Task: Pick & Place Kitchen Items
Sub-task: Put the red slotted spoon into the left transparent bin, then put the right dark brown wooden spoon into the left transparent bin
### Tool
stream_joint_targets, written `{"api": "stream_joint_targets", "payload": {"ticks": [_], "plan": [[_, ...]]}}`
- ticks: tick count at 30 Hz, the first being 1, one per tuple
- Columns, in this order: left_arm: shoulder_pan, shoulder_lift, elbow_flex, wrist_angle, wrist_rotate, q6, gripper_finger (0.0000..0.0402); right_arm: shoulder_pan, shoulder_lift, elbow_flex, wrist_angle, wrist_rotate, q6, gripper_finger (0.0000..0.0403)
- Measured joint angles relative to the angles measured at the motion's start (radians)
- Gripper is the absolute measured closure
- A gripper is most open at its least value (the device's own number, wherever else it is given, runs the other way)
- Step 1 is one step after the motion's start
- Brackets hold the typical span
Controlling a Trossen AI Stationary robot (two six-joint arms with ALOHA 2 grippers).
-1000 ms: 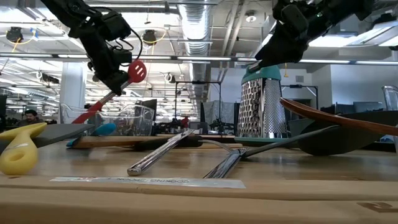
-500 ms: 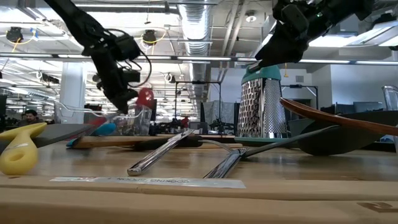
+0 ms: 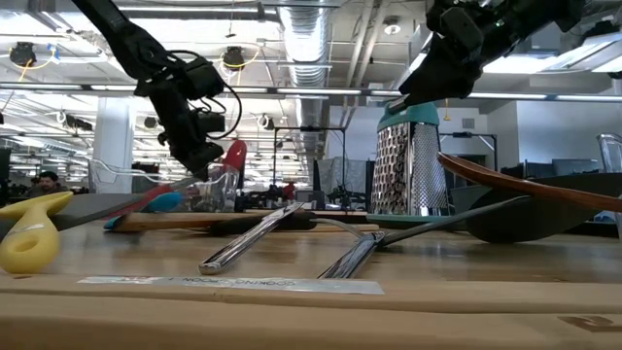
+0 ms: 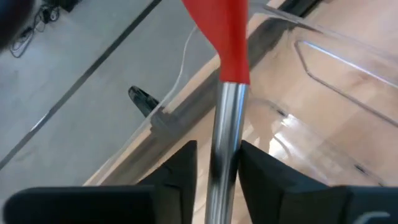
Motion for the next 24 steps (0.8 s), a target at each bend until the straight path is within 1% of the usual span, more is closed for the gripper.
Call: {"api": "stream_joint_targets", "payload": {"ticks": [4,7,17,22,24], "plan": [[-0.011,-0.033,0.000,0.002,0.019,0.001,0.0274,0.000,0.000,0.000,0.000,0.000,0.000,0.0133],[-0.024,-0.087,0.000,0.004,0.019,0.001,0.0269,0.000,0.000,0.000,0.000,0.000,0.000,0.0133],[-0.097,-0.363,0.000,0.005,0.015,0.000,0.0280,0.000,0.000,0.000,0.000,0.000,0.000,0.0133],[-0.177,-0.488,0.000,0.005,0.015,-0.013,0.0289,0.000,0.000,0.000,0.000,0.000,0.000,0.0133],[-0.217,-0.523,0.000,0.008,0.016,-0.048,0.0294,0.000,0.000,0.000,0.000,0.000,0.000,0.0133]]}}
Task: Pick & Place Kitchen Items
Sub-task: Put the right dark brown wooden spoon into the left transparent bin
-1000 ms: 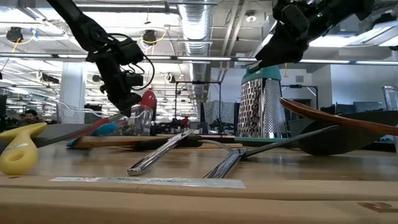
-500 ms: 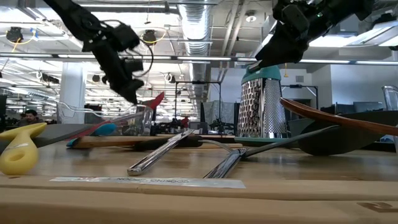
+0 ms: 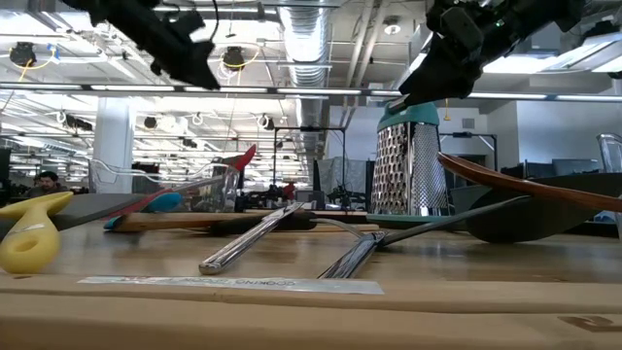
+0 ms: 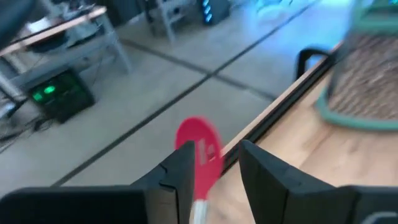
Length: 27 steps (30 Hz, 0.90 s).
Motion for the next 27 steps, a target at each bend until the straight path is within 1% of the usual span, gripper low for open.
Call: {"api": "stream_joint_targets", "payload": {"ticks": [5,10,13,23,27], "plan": [[-0.100,-0.051,0.000,0.000,0.008,-0.088,0.0304,0.000,0.000,0.000,0.000,0.000,0.000,0.0133],[-0.187,-0.054,0.000,0.004,0.109,-0.091,0.0315,0.000,0.000,0.000,0.000,0.000,0.000,0.0133],[-0.232,-0.046,0.000,0.014,0.147,-0.087,0.0326,0.000,0.000,0.000,0.000,0.000,0.000,0.0133],[-0.355,-0.045,0.000,0.025,0.154,-0.084,0.0389,0.000,0.000,0.000,0.006,0.000,-0.008,0.0133],[-0.396,-0.045,0.000,0.026,0.154,-0.084,0.0396,0.000,0.000,0.000,0.005,0.000,-0.008,0.0133]]}}
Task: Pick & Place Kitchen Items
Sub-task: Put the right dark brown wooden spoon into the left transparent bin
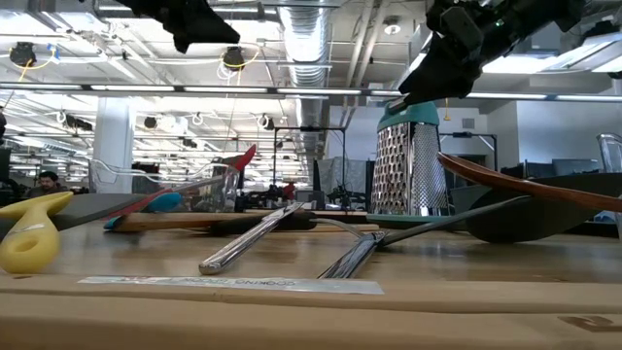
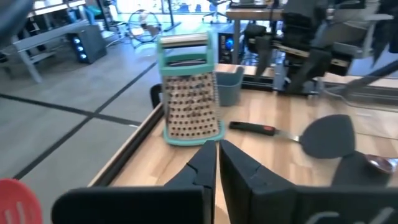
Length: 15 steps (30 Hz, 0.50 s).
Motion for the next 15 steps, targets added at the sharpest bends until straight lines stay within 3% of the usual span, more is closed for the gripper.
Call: {"api": "stream_joint_targets", "payload": {"ticks": [10,15], "plan": [[-0.089,0.000,0.000,0.009,0.000,0.002,0.0393,0.000,0.000,0.000,-0.005,0.000,0.000,0.0133],[-0.132,0.000,0.000,0.012,0.000,0.087,0.0397,-0.002,0.000,0.000,-0.005,0.000,0.000,0.0133]]}}
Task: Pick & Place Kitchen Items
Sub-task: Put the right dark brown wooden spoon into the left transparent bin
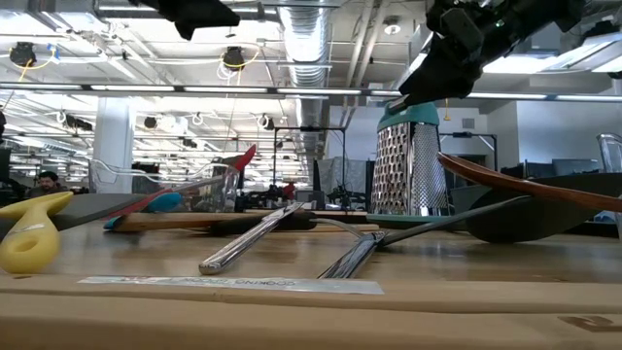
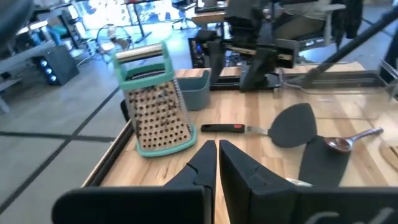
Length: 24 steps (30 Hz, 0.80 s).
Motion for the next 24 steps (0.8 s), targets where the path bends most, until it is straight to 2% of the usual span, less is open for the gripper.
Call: {"api": "stream_joint_targets", "payload": {"ticks": [4,12,24], "plan": [[-0.034,0.000,0.000,0.003,0.005,0.021,0.0398,0.000,0.000,0.000,0.000,0.000,0.000,0.0133],[-0.100,-0.002,-0.013,0.003,0.135,0.104,0.0398,0.000,0.000,0.000,0.000,0.000,0.000,0.0133],[-0.158,-0.003,-0.095,0.022,0.139,0.068,0.0398,0.000,0.000,0.000,0.000,0.000,0.000,0.0133]]}}
